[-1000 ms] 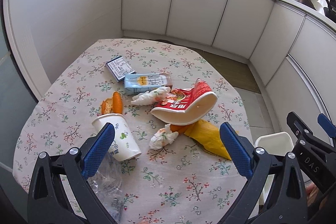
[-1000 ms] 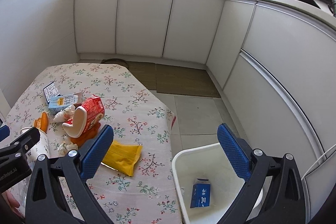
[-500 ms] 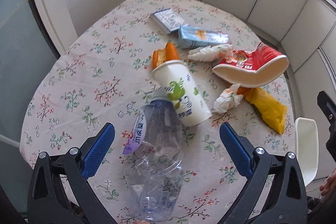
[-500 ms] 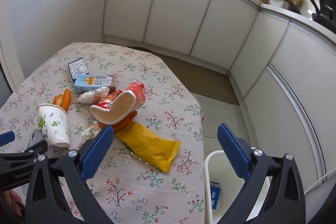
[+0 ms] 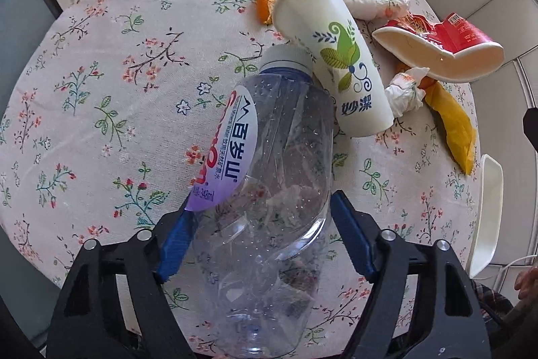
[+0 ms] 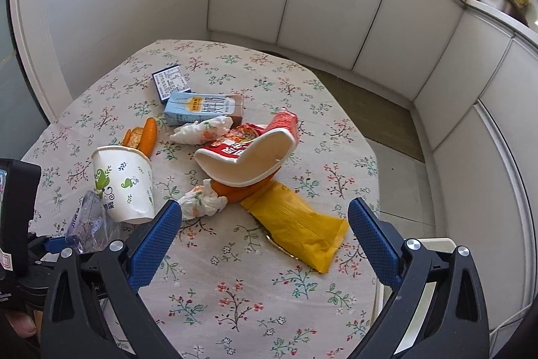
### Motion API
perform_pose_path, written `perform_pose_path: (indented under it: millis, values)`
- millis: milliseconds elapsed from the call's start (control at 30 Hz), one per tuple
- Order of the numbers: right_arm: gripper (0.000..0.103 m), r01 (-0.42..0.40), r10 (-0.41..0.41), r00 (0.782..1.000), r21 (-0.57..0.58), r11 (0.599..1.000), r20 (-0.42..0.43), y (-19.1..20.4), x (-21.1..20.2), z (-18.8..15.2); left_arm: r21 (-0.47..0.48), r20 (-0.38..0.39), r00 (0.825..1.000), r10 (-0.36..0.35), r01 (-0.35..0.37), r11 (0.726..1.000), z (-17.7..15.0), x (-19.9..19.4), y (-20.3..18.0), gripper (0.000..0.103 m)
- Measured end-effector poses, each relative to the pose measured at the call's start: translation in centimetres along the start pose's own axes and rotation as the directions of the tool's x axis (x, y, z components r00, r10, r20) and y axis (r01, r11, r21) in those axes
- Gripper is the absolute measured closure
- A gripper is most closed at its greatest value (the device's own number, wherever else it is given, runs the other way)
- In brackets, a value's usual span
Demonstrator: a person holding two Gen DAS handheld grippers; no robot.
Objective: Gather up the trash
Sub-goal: 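Grasp the clear plastic bottle with the left tool while the right tool grasps the paper cup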
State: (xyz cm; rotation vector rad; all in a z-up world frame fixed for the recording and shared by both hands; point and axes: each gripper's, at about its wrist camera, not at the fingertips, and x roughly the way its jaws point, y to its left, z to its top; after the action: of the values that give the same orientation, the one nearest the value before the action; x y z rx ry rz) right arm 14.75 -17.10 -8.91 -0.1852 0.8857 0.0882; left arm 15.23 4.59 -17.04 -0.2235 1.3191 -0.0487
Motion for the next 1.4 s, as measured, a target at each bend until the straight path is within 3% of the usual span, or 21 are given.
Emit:
perform_pose_path:
  millis: [33,100,133,167,467,667,967,1033,1067,1233,1367,1400]
  values:
    - [0.007,-0.015,0.015,1.0,-0.013,1.0,-0.009,0.5,0.3,0.1,0.014,0.005,1.0,-0.006,0.006,1.0,0.0,-0.1,0.1,0.033]
    - [0.007,-0.039,0.039,0.999,-0.03,0.999,-0.022,1.3,0.8,0.3,0.015,0.009,0.999,-0.035,0.035,0.999,-0.3,-0.3,0.7,0.046]
    - [0.007,-0.057,0.056,0.998,-0.039,0.998,-0.029,1.7,1.0,0.4,0.009,0.006,0.998,-0.058,0.058,0.998,-0.3,-0.4,1.2,0.073]
    - [0.007,-0.074,0.073,0.997,-0.045,0.996,-0.036,2.1,1.2,0.5,-0.007,0.0,0.998,-0.068,0.068,0.998,-0.3,-0.4,1.8,0.079]
    - [0.007,-0.244,0.23,0.966,-0.118,0.962,-0.121,6.7,3.5,0.5,-0.093,0.091,0.994,-0.067,0.075,0.993,-1.5,-3.4,7.8,0.082]
    - [0.007,-0.29,0.264,0.948,-0.135,0.948,-0.179,9.7,5.7,1.2,-0.08,0.13,0.991,-0.015,0.026,0.996,-1.6,-6.0,8.9,0.082]
    - [0.009,-0.338,0.303,0.909,-0.082,0.937,-0.285,12.5,10.4,0.8,-0.081,0.156,0.988,-0.008,0.021,0.996,-1.1,-6.8,9.3,0.082]
    - [0.029,-0.375,0.339,0.894,-0.074,0.924,-0.291,13.0,10.7,1.0,-0.09,0.156,0.988,-0.006,0.02,0.996,-0.9,-6.7,9.6,0.082]
    - [0.034,-0.388,0.35,0.888,-0.075,0.919,-0.298,13.2,10.7,1.0,-0.093,0.154,0.988,-0.004,0.019,0.996,-0.9,-6.6,9.7,0.082]
    - [0.048,-0.397,0.361,0.896,-0.102,0.912,-0.257,13.6,9.1,1.5,-0.105,0.153,0.988,-0.004,0.021,0.994,-0.9,-6.3,10.0,0.082]
    - [0.087,-0.44,0.416,0.881,-0.065,0.896,-0.226,12.4,7.5,2.5,-0.102,0.165,0.986,-0.007,0.024,0.995,-0.9,-6.6,9.7,0.082]
    - [0.087,-0.439,0.415,0.88,-0.059,0.897,-0.231,12.1,7.3,2.5,-0.098,0.168,0.986,-0.008,0.025,0.995,-0.9,-6.7,9.6,0.082]
